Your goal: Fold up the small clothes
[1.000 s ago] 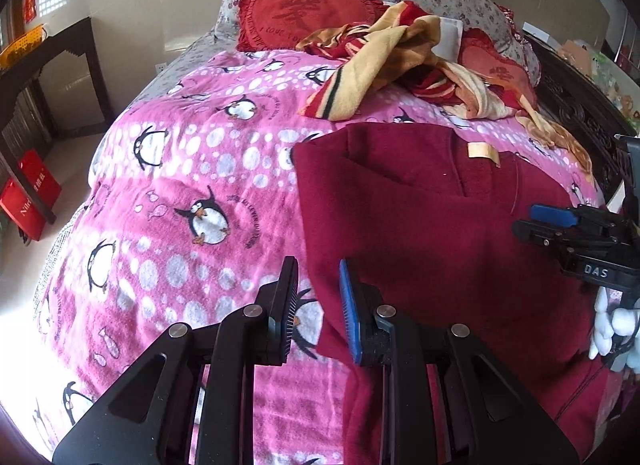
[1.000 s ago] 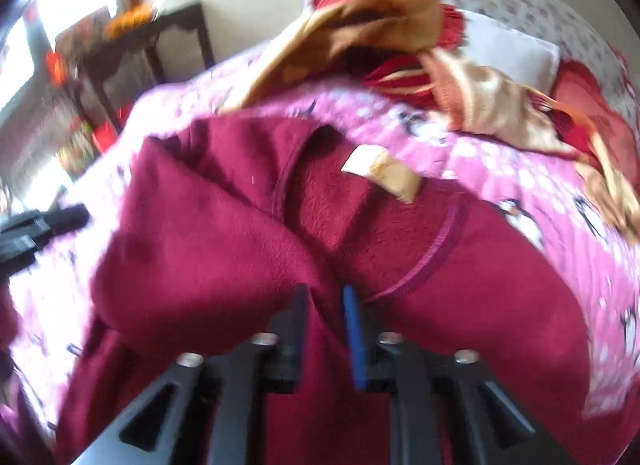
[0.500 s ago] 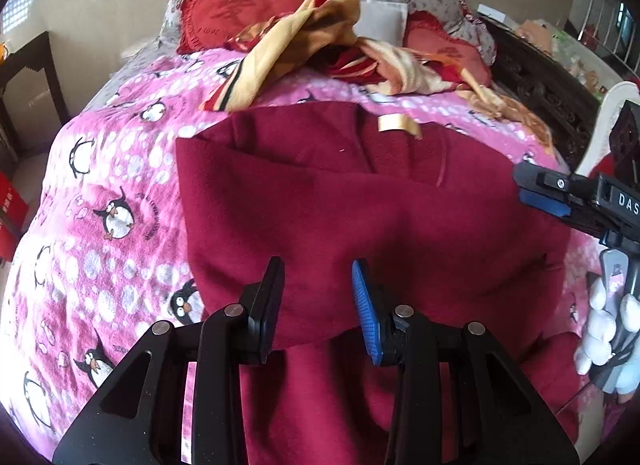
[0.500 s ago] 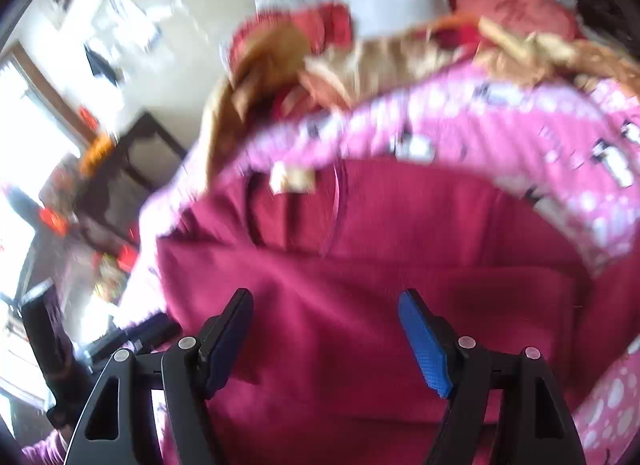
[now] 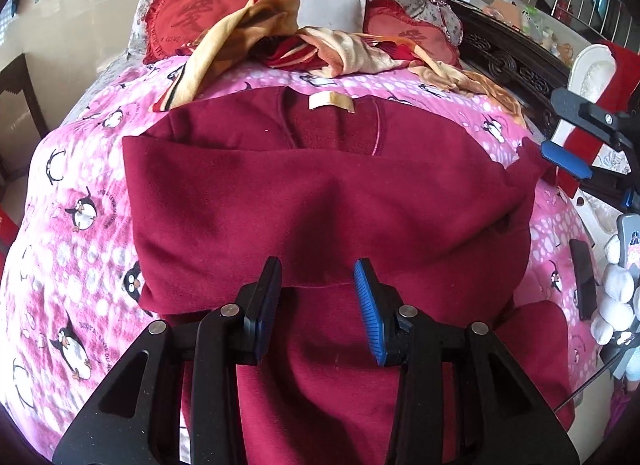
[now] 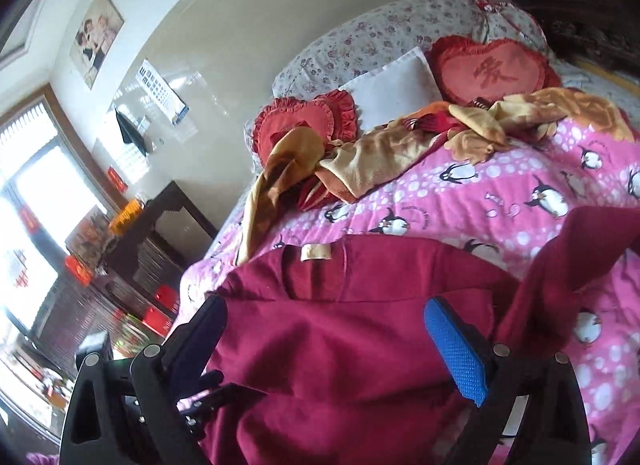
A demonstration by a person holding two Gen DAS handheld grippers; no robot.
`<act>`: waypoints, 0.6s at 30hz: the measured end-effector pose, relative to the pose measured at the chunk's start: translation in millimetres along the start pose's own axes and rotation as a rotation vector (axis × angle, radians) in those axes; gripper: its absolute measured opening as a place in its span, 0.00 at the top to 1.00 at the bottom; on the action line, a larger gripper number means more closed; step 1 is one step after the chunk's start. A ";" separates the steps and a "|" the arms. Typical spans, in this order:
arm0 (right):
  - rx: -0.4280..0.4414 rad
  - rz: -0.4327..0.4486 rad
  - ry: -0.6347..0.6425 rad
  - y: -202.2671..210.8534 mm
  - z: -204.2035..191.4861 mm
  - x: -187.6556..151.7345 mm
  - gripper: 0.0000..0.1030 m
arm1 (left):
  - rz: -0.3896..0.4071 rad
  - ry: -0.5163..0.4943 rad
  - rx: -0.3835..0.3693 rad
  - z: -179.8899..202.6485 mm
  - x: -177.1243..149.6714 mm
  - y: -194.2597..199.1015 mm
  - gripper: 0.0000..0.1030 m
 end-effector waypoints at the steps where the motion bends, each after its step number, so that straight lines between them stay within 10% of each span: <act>1: -0.010 -0.004 0.013 3.1 2.3 -1.6 0.05 | 0.001 -0.005 -0.001 2.4 0.4 -0.8 0.64; 18: -0.334 -0.010 -0.292 68.4 196.0 -15.9 0.05 | -0.022 0.003 0.052 -11.0 2.2 -18.5 0.64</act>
Point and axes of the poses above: each gripper's, at about its wrist camera, not at the fingertips, and y roughly against the way its jaws point, z to its right, x to its top, the point moved 9 cm from there along -y, roughly the way its jaws point, and after that the axes turned 8 degrees about y, right-handed, at the moved point
